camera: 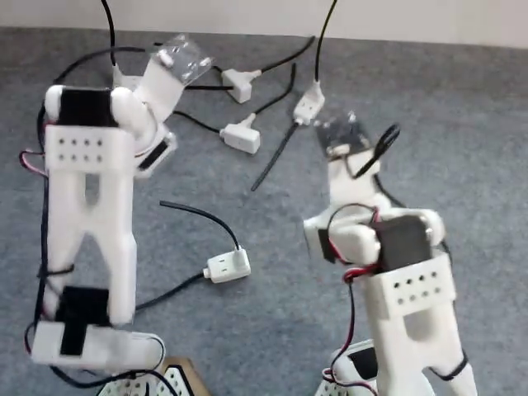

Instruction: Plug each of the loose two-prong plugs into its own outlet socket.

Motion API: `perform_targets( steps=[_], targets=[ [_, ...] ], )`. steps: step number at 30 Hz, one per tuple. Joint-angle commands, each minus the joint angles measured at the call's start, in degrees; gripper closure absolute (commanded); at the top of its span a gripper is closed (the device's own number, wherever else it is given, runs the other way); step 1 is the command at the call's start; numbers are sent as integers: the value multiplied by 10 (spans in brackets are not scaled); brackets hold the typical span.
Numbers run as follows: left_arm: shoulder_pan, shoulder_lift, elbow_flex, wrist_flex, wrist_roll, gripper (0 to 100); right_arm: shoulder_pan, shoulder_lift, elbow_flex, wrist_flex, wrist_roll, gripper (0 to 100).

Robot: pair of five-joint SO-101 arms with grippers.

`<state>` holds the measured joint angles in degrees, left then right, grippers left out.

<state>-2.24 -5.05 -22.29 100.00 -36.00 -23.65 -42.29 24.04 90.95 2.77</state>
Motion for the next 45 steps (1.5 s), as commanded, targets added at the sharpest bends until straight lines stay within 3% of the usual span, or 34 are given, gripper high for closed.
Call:
perform_targets(
  steps=[1,6,23,25,28,38,45],
  targets=[
    [12,-56,-16,5,10,800,9,-46,142,-87,11,640],
    [41,-111,-2,9,29,708,2,-63,313,-204,23,640],
    [165,-148,260,4,62,716,-3,-61,328,-217,22,640],
    [165,-145,268,4,62,755,-3,-61,328,-215,22,640],
    [164,-143,274,4,56,936,-3,-61,328,-214,22,640],
    [163,-142,275,2,39,994,-3,-61,327,-214,21,640],
    [179,-141,356,-244,40,994,-3,-61,327,-214,21,640]
  ],
)
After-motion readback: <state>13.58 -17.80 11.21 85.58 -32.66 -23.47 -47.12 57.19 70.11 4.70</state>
